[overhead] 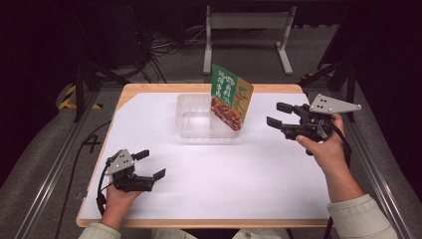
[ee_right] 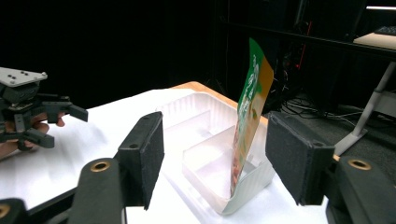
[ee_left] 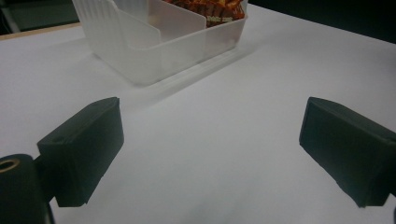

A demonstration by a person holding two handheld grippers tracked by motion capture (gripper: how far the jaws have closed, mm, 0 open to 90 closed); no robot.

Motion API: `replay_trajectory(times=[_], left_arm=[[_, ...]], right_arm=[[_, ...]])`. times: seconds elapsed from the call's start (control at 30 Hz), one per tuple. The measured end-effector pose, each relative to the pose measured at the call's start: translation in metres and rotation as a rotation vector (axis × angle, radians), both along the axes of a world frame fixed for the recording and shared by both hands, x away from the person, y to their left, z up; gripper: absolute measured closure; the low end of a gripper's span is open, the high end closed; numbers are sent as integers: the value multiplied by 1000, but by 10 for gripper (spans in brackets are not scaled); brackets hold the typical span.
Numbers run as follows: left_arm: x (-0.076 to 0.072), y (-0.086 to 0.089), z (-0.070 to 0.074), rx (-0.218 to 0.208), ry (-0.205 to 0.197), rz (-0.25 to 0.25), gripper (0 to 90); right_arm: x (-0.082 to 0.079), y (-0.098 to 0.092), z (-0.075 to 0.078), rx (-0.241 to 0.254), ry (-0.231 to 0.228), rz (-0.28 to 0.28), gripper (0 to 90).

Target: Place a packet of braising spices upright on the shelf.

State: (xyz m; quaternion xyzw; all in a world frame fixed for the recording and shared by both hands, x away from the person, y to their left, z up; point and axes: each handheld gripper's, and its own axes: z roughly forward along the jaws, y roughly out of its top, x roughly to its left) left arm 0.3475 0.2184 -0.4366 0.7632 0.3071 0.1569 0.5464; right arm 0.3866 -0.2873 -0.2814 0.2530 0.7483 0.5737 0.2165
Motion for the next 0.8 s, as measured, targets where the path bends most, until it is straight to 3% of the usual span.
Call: replay_trajectory(times=[0.2,0.53,0.8], left_arm=[[0,0,0,-1,-5,1,70],[-2,3,1,-15,-4,5,66],[-6,7,2,-24,-13,-4,59]], right_arm=[[-9,-5,-9,15,-12,6,337],[-21,-10,-38,-26,-12,4,323],[-27,-14,-64,-1,-8,37,312]])
